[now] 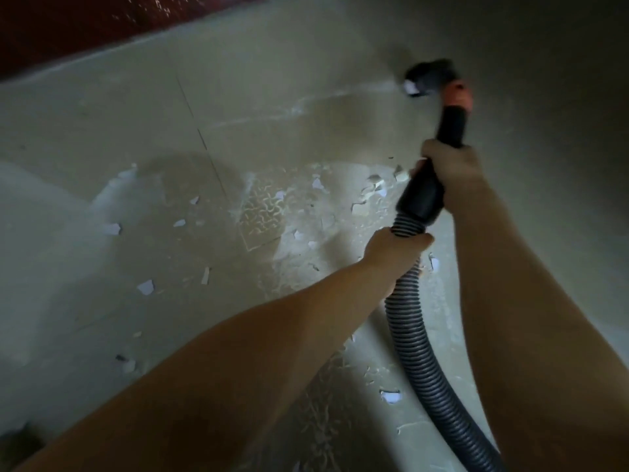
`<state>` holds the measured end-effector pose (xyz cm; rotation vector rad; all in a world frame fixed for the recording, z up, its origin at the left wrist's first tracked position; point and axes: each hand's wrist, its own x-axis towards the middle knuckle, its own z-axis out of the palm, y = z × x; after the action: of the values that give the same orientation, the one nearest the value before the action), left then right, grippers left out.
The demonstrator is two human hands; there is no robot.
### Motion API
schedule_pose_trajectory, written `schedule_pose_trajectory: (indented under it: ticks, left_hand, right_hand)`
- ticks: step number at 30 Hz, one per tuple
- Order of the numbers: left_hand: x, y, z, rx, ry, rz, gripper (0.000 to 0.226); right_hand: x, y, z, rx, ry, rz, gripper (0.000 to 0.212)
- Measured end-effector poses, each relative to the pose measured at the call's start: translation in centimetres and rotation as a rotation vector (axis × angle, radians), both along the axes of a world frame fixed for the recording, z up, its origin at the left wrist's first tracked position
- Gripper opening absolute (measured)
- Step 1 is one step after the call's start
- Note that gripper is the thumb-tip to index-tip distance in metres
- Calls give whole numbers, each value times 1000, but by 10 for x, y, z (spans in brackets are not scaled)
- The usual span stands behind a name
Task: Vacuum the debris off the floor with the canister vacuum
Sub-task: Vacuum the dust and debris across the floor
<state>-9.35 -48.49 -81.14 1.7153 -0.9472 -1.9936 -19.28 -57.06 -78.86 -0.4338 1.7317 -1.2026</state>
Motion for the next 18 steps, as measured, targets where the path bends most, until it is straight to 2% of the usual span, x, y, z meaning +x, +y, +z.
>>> schedule_pose_trajectory:
  ticks: [4, 6, 8, 11, 13, 15, 18]
  left_hand:
    - [28, 26, -10, 22, -2, 196, 16]
    - [36, 35, -7, 34, 28, 200, 15]
    - [36, 35, -3, 48, 73, 173, 13]
    - [42, 26, 5, 34, 83, 94, 15]
    - [53, 21, 8, 12, 75, 75, 15]
    - [69, 24, 7, -14, 29, 100, 14]
    - [100, 46, 0, -25, -44, 267, 17]
  right_hand:
    - [60, 1, -3, 27, 49, 500, 8]
    - [70, 8, -1, 51, 90, 623, 6]
    - [65, 12, 3, 39, 73, 518, 8]
    - [50, 18, 7, 32, 10, 174, 14]
    - [52, 18, 8, 14, -12, 45, 15]
    - [72, 18, 8, 6, -17, 74, 14]
    - [132, 21, 4, 14, 1, 353, 14]
